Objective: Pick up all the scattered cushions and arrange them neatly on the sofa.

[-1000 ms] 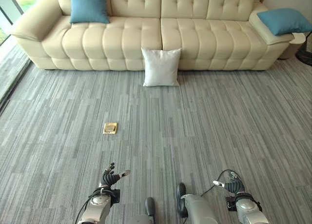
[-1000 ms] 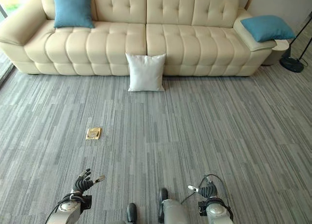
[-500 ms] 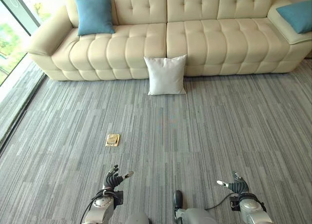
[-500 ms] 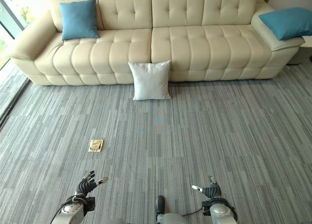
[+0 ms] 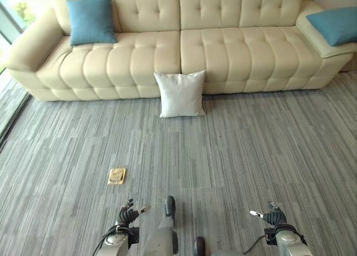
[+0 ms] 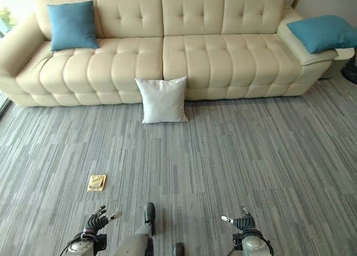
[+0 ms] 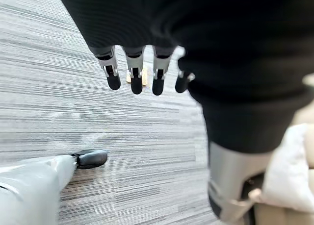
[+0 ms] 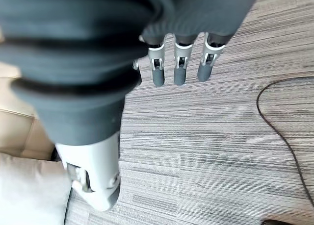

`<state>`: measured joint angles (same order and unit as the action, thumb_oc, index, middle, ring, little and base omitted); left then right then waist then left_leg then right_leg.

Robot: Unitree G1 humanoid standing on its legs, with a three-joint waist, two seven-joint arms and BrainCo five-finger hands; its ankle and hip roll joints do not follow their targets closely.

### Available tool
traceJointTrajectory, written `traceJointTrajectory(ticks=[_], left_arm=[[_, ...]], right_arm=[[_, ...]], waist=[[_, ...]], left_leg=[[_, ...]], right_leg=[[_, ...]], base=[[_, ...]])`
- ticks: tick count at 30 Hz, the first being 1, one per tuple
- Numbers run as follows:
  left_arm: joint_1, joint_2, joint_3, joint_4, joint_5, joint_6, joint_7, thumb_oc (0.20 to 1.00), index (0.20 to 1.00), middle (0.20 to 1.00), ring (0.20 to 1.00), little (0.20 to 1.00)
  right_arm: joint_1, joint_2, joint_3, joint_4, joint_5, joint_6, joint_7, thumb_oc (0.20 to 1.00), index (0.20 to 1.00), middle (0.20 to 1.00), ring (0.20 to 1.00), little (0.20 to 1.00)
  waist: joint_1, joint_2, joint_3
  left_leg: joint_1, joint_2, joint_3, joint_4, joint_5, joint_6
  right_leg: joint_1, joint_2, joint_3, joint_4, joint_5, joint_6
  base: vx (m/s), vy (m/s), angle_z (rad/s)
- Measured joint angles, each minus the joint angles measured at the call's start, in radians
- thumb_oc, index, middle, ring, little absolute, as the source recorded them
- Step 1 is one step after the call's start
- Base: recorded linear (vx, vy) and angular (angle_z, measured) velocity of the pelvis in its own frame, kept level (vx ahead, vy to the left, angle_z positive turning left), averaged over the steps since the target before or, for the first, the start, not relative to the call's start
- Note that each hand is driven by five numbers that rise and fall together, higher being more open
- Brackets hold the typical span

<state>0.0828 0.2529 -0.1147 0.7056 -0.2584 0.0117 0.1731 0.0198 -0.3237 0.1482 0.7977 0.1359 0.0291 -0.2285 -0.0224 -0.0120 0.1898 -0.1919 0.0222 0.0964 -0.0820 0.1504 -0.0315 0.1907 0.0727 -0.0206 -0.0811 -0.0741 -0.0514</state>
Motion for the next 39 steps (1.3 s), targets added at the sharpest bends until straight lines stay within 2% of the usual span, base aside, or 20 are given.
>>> traceJointTrajectory(ticks=[1,3,5,6,8,10,11,13,15,17,20,21,23,27,28,29,31,33,35,39], left_arm=[[-0.013,-0.002,0.000,0.014,0.000,0.000,0.000,1.000,1.000,1.000,1.000,1.000],[-0.017,-0.007,-0.001,0.026,-0.001,0.000,0.000,1.000,1.000,1.000,1.000,1.000],[-0.023,0.002,-0.004,0.019,-0.001,-0.002,0.001,1.000,1.000,1.000,1.000,1.000],[-0.024,0.016,-0.009,0.015,-0.001,-0.002,0.001,1.000,1.000,1.000,1.000,1.000],[-0.042,0.040,-0.028,0.011,-0.001,-0.002,0.001,1.000,1.000,1.000,1.000,1.000],[-0.056,0.046,-0.040,0.001,0.000,-0.004,-0.001,1.000,1.000,1.000,1.000,1.000],[-0.058,0.050,-0.039,0.001,0.000,-0.005,-0.002,1.000,1.000,1.000,1.000,1.000],[-0.045,0.058,-0.038,0.006,0.000,-0.003,-0.002,1.000,1.000,1.000,1.000,1.000],[-0.048,0.056,-0.036,0.008,0.002,-0.003,0.001,1.000,1.000,1.000,1.000,1.000],[-0.046,0.049,-0.038,0.003,0.002,-0.005,0.001,1.000,1.000,1.000,1.000,1.000],[-0.041,0.046,-0.039,0.002,0.002,-0.005,0.001,1.000,1.000,1.000,1.000,1.000],[-0.039,0.043,-0.038,0.002,0.001,-0.005,0.001,1.000,1.000,1.000,1.000,1.000],[-0.047,0.028,-0.037,-0.005,-0.001,-0.006,0.001,1.000,1.000,1.000,1.000,1.000],[-0.045,0.028,-0.032,-0.029,-0.005,-0.007,-0.001,1.000,1.000,1.000,1.000,1.000],[-0.050,0.025,-0.033,-0.036,-0.005,-0.011,-0.001,1.000,1.000,1.000,1.000,1.000],[-0.048,0.023,-0.034,-0.035,-0.005,-0.010,-0.002,1.000,1.000,1.000,1.000,1.000],[-0.045,0.023,-0.034,-0.033,-0.005,-0.011,-0.011,1.000,1.000,1.000,1.000,1.000],[-0.045,0.024,-0.033,-0.029,-0.005,-0.005,-0.015,1.000,1.000,1.000,1.000,1.000],[-0.039,0.020,-0.034,-0.022,-0.005,-0.003,-0.016,1.000,1.000,1.000,1.000,1.000],[-0.035,0.014,-0.034,-0.016,-0.004,0.001,-0.016,1.000,1.000,1.000,1.000,1.000]], right_arm=[[0.002,-0.001,-0.001,0.004,0.000,0.000,0.001,1.000,1.000,1.000,1.000,1.000],[0.016,0.009,0.001,0.017,0.000,0.000,0.003,1.000,1.000,1.000,1.000,1.000],[0.023,0.015,0.021,0.014,-0.008,0.002,0.014,1.000,1.000,1.000,1.000,1.000],[0.025,0.015,0.035,-0.012,-0.008,0.002,0.015,1.000,1.000,1.000,1.000,1.000],[0.034,0.016,0.037,-0.043,-0.008,0.001,0.020,1.000,1.000,1.000,1.000,1.000],[0.013,0.017,0.039,-0.062,-0.008,0.000,0.025,1.000,1.000,1.000,1.000,1.000],[0.005,0.017,0.040,-0.061,-0.010,0.000,0.024,1.000,1.000,1.000,1.000,1.000],[-0.007,0.017,0.038,-0.060,-0.019,0.001,0.023,1.000,1.000,1.000,1.000,1.000],[0.008,0.015,0.036,-0.060,-0.020,0.006,0.021,1.000,1.000,1.000,1.000,1.000],[0.021,0.016,0.036,-0.058,-0.020,0.019,0.020,1.000,1.000,1.000,1.000,1.000],[0.020,0.010,0.035,-0.058,-0.020,0.019,0.018,1.000,1.000,1.000,1.000,1.000],[0.016,0.004,0.034,-0.060,-0.019,0.018,0.017,1.000,1.000,1.000,1.000,1.000],[0.005,-0.013,0.034,-0.059,-0.019,0.018,0.014,1.000,1.000,1.000,1.000,1.000],[-0.039,-0.024,0.034,-0.059,-0.018,-0.001,0.012,1.000,1.000,1.000,1.000,1.000],[-0.041,-0.027,0.037,-0.059,-0.018,-0.001,0.013,1.000,1.000,1.000,1.000,1.000],[-0.043,-0.028,0.036,-0.060,-0.018,-0.004,0.013,1.000,1.000,1.000,1.000,1.000],[-0.049,-0.035,0.032,-0.057,-0.018,-0.001,0.013,1.000,1.000,1.000,1.000,1.000],[-0.046,-0.034,0.031,-0.056,-0.016,0.000,0.014,1.000,1.000,1.000,1.000,1.000],[-0.041,-0.035,0.031,-0.053,-0.016,0.000,0.013,1.000,1.000,1.000,1.000,1.000],[-0.013,-0.037,0.034,-0.011,-0.017,0.003,0.013,1.000,1.000,1.000,1.000,1.000]], waist=[[-0.001,-0.003,-0.007],[-0.001,-0.007,-0.021],[-0.001,0.002,-0.028],[-0.004,-0.004,-0.036],[-0.017,-0.019,-0.036],[-0.025,0.014,-0.010],[-0.026,0.016,-0.006],[-0.027,0.003,0.000],[-0.047,-0.016,0.003],[-0.063,-0.021,0.010],[-0.067,-0.020,0.001],[-0.069,-0.011,-0.004],[-0.069,0.013,-0.007],[-0.057,0.016,0.002],[-0.045,0.003,0.013],[-0.048,0.003,0.013],[-0.050,-0.004,0.022],[-0.045,-0.020,0.037],[-0.043,-0.019,0.044],[-0.024,0.014,0.049]], left_leg=[[0.017,-0.015,0.019,0.009,0.010,0.020],[0.062,-0.042,0.049,0.010,0.006,0.108],[0.094,-0.044,0.058,0.003,-0.016,0.128],[0.098,-0.059,0.054,0.003,-0.036,0.119],[0.118,-0.096,0.052,0.003,-0.047,0.128],[0.169,-0.087,0.051,0.002,-0.084,0.097],[0.188,-0.086,0.054,0.002,-0.123,0.084],[0.227,-0.102,0.059,-0.004,-0.157,0.104],[0.255,-0.127,0.043,-0.003,-0.191,0.106],[0.329,-0.129,0.016,0.002,-0.226,0.104],[0.398,-0.113,-0.010,0.003,-0.257,0.070],[0.406,-0.101,-0.018,0.005,-0.260,0.064],[0.390,-0.069,-0.017,0.057,-0.275,0.041],[0.315,-0.014,-0.002,0.292,-0.307,-0.023],[0.279,-0.004,-0.005,0.408,-0.324,-0.048],[0.261,0.002,-0.008,0.426,-0.324,-0.048],[0.211,0.017,-0.005,0.351,-0.324,-0.048],[0.166,0.025,-0.004,0.191,-0.281,-0.052],[0.098,0.038,-0.004,0.109,-0.187,-0.059],[-0.024,0.061,-0.002,0.003,-0.040,-0.080]], right_leg=[[0.014,-0.018,0.009,0.001,-0.020,0.023],[0.006,-0.055,0.020,0.105,-0.070,0.084],[-0.132,-0.069,0.019,0.418,-0.126,0.129],[-0.222,-0.087,0.016,0.572,-0.154,0.151],[-0.358,-0.148,0.012,0.763,-0.180,0.177],[-0.476,-0.166,-0.055,0.614,-0.191,0.140],[-0.504,-0.157,-0.084,0.468,-0.145,0.135],[-0.538,-0.131,-0.092,0.251,-0.022,0.140],[-0.530,-0.133,-0.110,0.041,0.072,0.168],[-0.486,-0.129,-0.122,0.036,0.157,0.109],[-0.402,-0.120,-0.124,0.052,0.257,0.075],[-0.392,-0.109,-0.127,0.051,0.300,0.041],[-0.363,-0.082,-0.147,0.030,0.289,-0.008],[-0.278,-0.055,-0.142,0.014,0.203,-0.062],[-0.243,-0.050,-0.139,0.001,0.212,-0.058],[-0.231,-0.049,-0.143,0.002,0.206,-0.055],[-0.210,-0.049,-0.131,-0.001,0.156,-0.040],[-0.183,-0.053,-0.123,-0.001,0.140,-0.031],[-0.152,-0.051,-0.123,-0.007,0.118,-0.031],[-0.066,-0.025,-0.107,-0.008,0.041,-0.039]], base=[[0.34,0.234,-0.32],[0.20,0.177,-0.20],[0.15,0.115,-0.21],[0.17,0.097,-0.01],[0.25,0.059,0.18],[0.32,-0.015,0.04],[0.33,-0.084,-0.06],[0.35,-0.123,-0.03],[0.33,-0.161,0.38],[0.39,-0.219,0.49],[0.25,-0.178,0.33],[0.23,-0.158,0.37],[0.14,-0.099,0.26],[0.19,-0.125,0.05],[0.21,-0.051,-0.08],[0.28,-0.053,-0.05],[0.27,-0.029,0.10],[0.24,-0.008,-0.13],[0.19,0.010,-0.16],[0.35,0.080,-0.15]])
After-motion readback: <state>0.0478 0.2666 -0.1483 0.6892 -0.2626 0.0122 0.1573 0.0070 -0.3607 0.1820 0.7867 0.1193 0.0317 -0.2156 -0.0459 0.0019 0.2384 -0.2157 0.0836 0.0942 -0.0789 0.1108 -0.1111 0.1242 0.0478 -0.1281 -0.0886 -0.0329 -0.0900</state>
